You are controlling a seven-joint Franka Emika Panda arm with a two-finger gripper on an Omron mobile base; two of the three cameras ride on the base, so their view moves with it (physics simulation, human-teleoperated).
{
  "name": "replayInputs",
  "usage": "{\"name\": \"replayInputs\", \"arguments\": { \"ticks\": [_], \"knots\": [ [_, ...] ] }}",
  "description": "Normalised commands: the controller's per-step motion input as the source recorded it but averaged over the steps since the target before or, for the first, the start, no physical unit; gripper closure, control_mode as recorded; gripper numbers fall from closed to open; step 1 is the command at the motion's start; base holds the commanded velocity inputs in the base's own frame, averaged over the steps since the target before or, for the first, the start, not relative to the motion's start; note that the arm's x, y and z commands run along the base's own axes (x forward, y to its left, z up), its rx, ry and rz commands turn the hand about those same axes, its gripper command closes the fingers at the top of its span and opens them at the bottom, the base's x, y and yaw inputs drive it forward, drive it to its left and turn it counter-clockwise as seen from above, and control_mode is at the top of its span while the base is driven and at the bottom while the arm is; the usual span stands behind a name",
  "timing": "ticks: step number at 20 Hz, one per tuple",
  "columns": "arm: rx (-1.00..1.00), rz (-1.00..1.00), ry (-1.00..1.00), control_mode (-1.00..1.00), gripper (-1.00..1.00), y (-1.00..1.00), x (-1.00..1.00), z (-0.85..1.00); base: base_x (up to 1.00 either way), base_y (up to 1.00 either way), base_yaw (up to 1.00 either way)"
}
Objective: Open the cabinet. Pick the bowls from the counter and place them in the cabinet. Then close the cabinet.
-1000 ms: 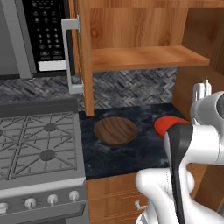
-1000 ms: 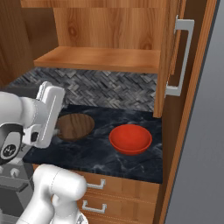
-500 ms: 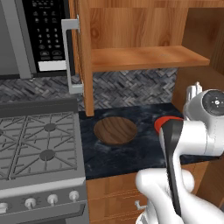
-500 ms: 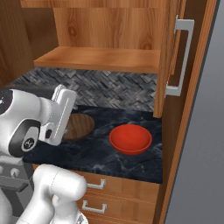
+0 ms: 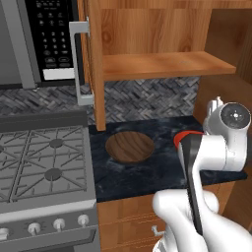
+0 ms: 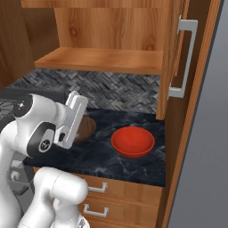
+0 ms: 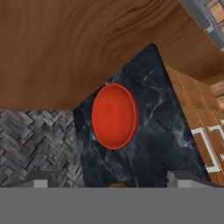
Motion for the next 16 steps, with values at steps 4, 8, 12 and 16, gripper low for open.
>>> {"name": "replayInputs", "arguments": {
  "ticks": [4, 8, 12, 16],
  "knots": [
    [0.00, -0.05, 0.00, -1.00, -1.00, -0.26, 0.16, -0.40, 0.00, 0.00, 0.00],
    [0.00, -0.05, 0.00, -1.00, -1.00, -0.22, 0.21, -0.34, 0.00, 0.00, 0.00],
    [0.00, -0.04, 0.00, -1.00, -1.00, -0.23, 0.24, -0.30, 0.00, 0.00, 0.00],
    [0.00, -0.04, 0.00, -1.00, -1.00, -0.23, 0.27, -0.33, 0.00, 0.00, 0.00]
  ]
}}
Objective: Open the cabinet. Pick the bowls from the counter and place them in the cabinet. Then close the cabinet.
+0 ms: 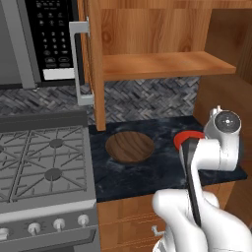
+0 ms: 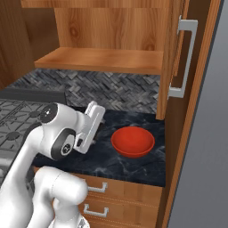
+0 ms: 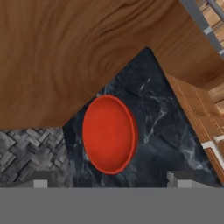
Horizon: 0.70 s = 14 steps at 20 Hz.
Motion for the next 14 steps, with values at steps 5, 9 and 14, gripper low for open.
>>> {"name": "replayInputs", "arguments": {
  "ticks": [5, 9, 14],
  "knots": [
    [0.00, -0.03, 0.00, -1.00, -1.00, -0.32, 0.19, -0.33, 0.00, 0.00, 0.00],
    [0.00, -0.03, 0.00, -1.00, -1.00, -0.19, 0.14, -0.29, 0.00, 0.00, 0.00],
    [0.00, 0.00, 0.00, -1.00, -1.00, 0.01, 0.02, -0.18, 0.00, 0.00, 0.00]
  ]
}}
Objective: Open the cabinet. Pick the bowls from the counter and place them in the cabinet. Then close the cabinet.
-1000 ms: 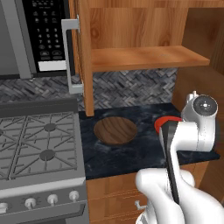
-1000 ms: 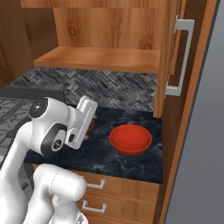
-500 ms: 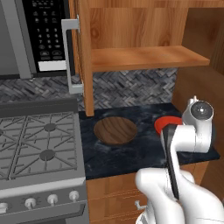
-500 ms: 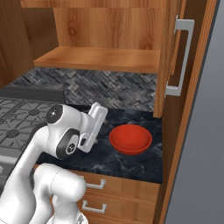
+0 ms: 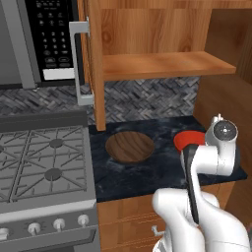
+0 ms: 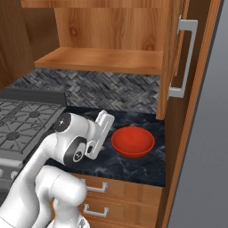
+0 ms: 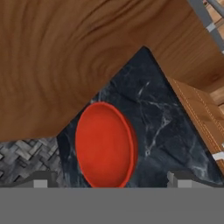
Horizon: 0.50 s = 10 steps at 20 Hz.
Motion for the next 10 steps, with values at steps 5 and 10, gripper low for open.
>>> {"name": "replayInputs", "arguments": {
  "ticks": [5, 10],
  "knots": [
    [0.00, 0.00, 0.03, -1.00, -1.00, 0.13, -0.02, -0.12, 0.00, 0.00, 0.00],
    [0.00, -0.01, 0.04, -1.00, -1.00, 0.16, 0.00, -0.23, 0.00, 0.00, 0.00]
  ]
}}
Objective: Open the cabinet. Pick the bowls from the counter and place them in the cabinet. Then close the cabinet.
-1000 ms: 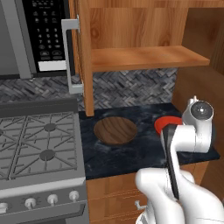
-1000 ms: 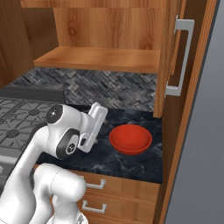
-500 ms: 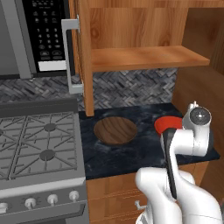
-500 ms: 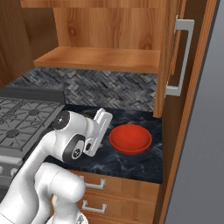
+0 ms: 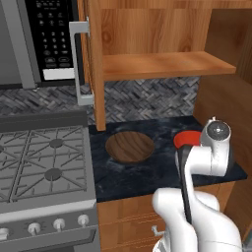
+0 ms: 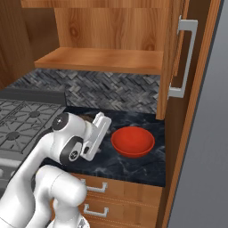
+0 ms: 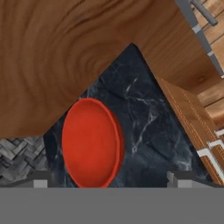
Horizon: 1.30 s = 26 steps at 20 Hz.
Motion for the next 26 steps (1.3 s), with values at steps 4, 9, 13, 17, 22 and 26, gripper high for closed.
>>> {"name": "replayInputs", "arguments": {
  "ticks": [4, 9, 13, 17, 22, 26],
  "knots": [
    [0.00, 0.00, 0.03, -1.00, -1.00, 0.01, 0.07, -0.28, 0.00, 0.00, 0.00],
    [0.00, 0.00, 0.02, -1.00, -1.00, 0.02, 0.13, -0.33, 0.00, 0.00, 0.00],
    [0.00, -0.01, 0.00, -1.00, -1.00, 0.03, 0.21, -0.30, 0.00, 0.00, 0.00],
    [0.00, -0.03, 0.00, -1.00, -1.00, 0.00, 0.31, -0.20, 0.00, 0.00, 0.00],
    [0.00, -0.02, 0.00, -1.00, -1.00, 0.00, 0.33, -0.21, 0.00, 0.00, 0.00],
    [0.00, -0.01, 0.00, -1.00, -1.00, 0.00, 0.14, -0.26, 0.00, 0.00, 0.00]
  ]
}}
